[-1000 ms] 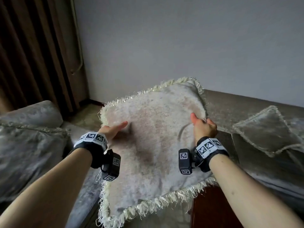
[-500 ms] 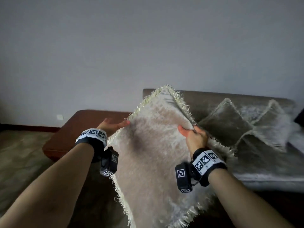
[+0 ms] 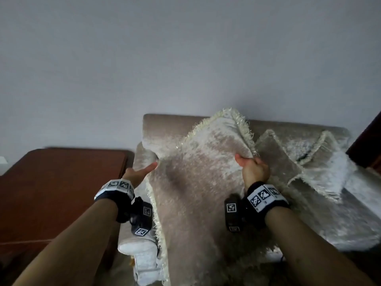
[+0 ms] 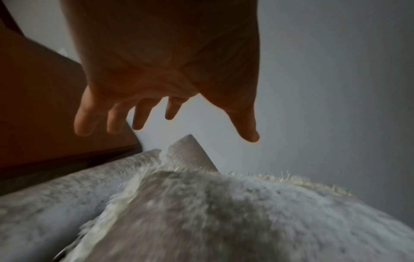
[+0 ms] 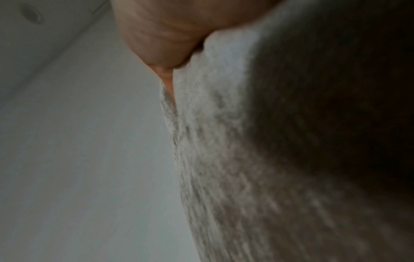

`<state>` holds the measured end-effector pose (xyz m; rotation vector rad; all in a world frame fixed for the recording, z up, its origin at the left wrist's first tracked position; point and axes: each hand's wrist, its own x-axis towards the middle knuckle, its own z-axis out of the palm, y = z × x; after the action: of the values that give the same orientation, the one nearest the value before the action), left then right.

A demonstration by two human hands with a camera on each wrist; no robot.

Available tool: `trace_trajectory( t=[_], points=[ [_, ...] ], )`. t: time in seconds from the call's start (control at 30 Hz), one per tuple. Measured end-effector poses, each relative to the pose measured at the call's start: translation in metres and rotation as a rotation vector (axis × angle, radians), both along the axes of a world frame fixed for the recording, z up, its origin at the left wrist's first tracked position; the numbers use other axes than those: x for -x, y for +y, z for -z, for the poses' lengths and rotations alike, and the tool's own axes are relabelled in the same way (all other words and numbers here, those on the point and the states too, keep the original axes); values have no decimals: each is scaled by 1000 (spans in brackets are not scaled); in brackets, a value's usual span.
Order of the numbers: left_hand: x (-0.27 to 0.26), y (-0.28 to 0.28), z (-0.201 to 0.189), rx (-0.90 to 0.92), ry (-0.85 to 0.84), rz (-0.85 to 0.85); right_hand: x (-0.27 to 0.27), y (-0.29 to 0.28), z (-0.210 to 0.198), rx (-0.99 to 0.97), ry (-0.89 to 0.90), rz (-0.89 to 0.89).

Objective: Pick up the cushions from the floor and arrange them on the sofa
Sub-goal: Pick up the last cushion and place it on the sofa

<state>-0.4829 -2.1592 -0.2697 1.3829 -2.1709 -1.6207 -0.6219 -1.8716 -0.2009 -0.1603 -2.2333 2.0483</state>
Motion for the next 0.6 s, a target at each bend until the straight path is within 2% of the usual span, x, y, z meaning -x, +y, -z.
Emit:
trace_trajectory(
  t=[0.17, 0.27, 0.33, 0.37, 0.53, 0.6],
  points=[
    [81, -25, 14, -152, 0, -12, 97, -45, 13, 24, -32, 67],
    [127, -49, 36, -132, -6, -16, 143, -68, 31, 12, -64, 99],
    [161, -71, 72, -181, 46, -54, 173, -79, 39, -2, -57, 125],
    [170, -69, 71, -206, 54, -60, 189, -83, 42, -8, -55, 120],
    [219, -26, 83, -723, 224, -111, 260, -76, 61, -90, -116, 66],
    [252, -10, 92, -785, 237, -137, 297, -71, 76, -100, -137, 20]
  ],
)
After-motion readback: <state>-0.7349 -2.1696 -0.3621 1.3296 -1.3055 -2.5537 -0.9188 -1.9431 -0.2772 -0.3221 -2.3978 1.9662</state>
